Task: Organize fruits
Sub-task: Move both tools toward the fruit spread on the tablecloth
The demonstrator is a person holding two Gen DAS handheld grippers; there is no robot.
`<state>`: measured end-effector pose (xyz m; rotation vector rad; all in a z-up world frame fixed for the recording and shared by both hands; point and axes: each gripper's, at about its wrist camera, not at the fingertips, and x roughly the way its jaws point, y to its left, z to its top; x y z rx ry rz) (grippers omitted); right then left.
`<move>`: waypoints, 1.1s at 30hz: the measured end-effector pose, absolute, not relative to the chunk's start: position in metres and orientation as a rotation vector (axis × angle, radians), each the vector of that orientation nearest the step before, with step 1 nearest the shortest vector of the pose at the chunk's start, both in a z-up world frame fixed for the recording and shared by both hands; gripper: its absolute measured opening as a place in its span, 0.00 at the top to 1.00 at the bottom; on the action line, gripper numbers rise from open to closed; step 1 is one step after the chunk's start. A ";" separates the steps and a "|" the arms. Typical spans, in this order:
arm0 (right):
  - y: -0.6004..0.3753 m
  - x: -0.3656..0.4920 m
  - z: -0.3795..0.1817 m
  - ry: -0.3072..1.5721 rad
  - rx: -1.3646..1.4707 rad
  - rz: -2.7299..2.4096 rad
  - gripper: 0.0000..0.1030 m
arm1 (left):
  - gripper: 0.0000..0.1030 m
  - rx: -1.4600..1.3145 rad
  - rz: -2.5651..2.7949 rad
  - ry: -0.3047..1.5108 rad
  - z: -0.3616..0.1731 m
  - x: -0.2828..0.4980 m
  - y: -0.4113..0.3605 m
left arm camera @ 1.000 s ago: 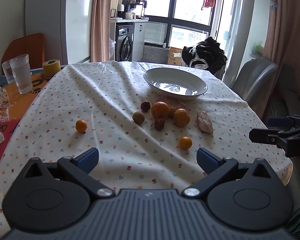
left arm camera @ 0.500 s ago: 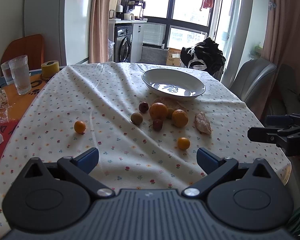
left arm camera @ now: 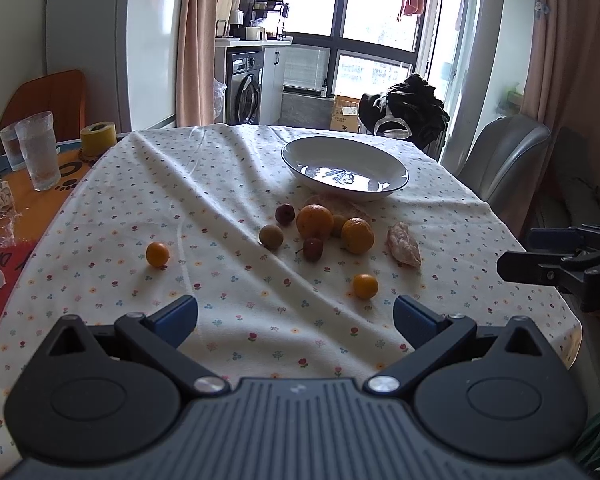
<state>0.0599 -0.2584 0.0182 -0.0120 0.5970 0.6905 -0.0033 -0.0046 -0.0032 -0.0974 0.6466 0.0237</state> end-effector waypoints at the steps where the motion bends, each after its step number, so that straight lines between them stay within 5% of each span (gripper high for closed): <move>1: -0.259 0.060 0.018 0.597 -0.011 0.695 0.00 | 0.00 -0.097 0.023 0.648 -0.003 -0.003 -0.005; 23: -0.268 0.094 -0.019 0.616 0.069 0.704 0.01 | 0.02 -0.123 -0.025 0.661 -0.029 0.027 -0.012; 33: -0.269 0.110 -0.036 0.643 0.097 0.692 0.19 | 0.28 -0.134 -0.056 0.682 -0.042 0.047 -0.024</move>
